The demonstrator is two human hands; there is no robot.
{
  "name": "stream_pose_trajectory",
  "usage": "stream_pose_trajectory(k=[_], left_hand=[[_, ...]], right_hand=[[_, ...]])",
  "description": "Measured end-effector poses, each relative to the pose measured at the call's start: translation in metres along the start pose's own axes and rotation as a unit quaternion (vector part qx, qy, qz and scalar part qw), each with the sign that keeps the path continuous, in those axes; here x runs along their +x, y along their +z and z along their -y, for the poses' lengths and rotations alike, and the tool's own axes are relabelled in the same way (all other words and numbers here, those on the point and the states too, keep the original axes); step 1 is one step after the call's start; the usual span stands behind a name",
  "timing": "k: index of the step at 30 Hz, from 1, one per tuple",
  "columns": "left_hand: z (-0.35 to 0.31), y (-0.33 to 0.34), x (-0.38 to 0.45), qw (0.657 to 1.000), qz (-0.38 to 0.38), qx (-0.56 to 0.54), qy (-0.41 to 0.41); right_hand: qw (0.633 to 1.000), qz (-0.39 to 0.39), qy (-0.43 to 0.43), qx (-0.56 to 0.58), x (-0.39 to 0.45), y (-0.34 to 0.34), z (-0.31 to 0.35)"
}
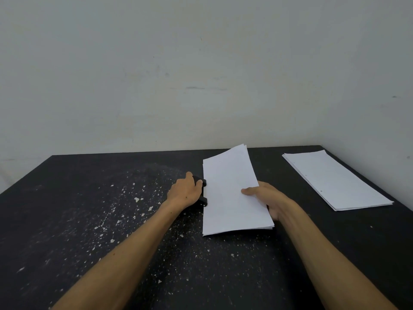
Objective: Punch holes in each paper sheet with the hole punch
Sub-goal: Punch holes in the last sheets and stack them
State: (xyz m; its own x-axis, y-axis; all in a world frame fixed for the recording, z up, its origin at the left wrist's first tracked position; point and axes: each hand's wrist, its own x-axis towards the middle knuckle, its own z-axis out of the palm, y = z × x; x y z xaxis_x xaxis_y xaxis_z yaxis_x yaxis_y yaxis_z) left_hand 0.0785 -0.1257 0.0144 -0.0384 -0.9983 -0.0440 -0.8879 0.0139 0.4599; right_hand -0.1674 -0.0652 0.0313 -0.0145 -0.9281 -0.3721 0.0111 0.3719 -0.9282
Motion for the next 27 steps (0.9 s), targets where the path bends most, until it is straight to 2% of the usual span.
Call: stream_pose_trajectory(k=[27], left_hand=[[-0.002,0.002,0.001,1.000,0.002,0.019,-0.002]], right_hand=[[1.000,-0.016,0.007,0.002,0.021,0.004,-0.001]])
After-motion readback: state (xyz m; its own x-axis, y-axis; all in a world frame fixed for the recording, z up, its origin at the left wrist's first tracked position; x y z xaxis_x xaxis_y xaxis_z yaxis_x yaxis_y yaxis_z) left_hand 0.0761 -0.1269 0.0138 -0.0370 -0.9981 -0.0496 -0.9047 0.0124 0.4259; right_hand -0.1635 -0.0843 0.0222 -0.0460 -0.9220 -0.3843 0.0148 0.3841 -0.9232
